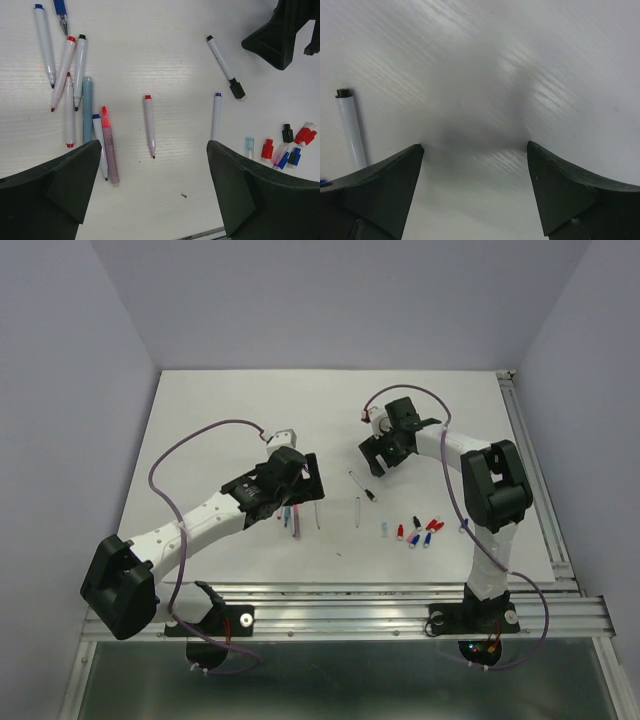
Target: Open the pen caps
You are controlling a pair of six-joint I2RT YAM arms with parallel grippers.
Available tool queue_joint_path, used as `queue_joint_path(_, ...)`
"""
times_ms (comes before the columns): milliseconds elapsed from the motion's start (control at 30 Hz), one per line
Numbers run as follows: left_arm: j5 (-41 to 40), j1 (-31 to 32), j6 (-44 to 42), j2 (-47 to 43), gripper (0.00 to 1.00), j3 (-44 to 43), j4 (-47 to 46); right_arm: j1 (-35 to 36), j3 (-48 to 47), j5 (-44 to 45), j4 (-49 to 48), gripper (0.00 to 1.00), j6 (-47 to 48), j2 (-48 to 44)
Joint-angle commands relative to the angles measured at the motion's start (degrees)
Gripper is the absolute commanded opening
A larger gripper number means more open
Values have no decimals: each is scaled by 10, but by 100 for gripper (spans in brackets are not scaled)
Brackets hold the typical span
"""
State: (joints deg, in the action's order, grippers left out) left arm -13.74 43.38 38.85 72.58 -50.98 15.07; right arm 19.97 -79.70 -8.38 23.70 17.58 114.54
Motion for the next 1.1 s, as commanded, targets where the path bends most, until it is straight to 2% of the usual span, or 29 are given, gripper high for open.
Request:
queue_joint_path(0, 7, -7, -15, -9, 99, 4, -21, 4, -19, -43, 26, 88, 45, 6)
queue_joint_path(133, 9, -11, -13, -12, 99, 9, -21, 4, -3, -44, 16, 86, 38, -2)
queue_joint_path(233, 12, -12, -12, -15, 99, 11, -22, 4, -2, -28, -13, 86, -3, -19)
queue_joint_path(367, 13, -14, -9, -19, 99, 15, -22, 6, -3, -8, -32, 87, -109, -53)
queue_joint_path(467, 13, -15, -8, -22, 99, 18, -27, 15, 49, -4, -66, 88, -156, -96)
queue_joint_path(567, 17, -15, -8, -24, 99, 21, -27, 51, 103, 22, -96, 91, -164, -129)
queue_joint_path(800, 24, -15, -7, -26, 99, 26, -28, 102, 122, 115, -85, 90, -175, -115)
queue_joint_path(933, 24, -15, -4, -31, 99, 29, -28, 114, 132, 126, -90, 85, -203, -107)
queue_joint_path(967, 24, -16, -3, -32, 99, 30, -29, 116, 135, 126, -91, 80, -211, -105)
queue_joint_path(1033, 24, -16, -4, -34, 99, 32, -29, 118, 139, 128, -93, 77, -220, -100)
queue_joint_path(1067, 24, -16, -3, -34, 99, 33, -29, 119, 144, 129, -94, 72, -225, -100)
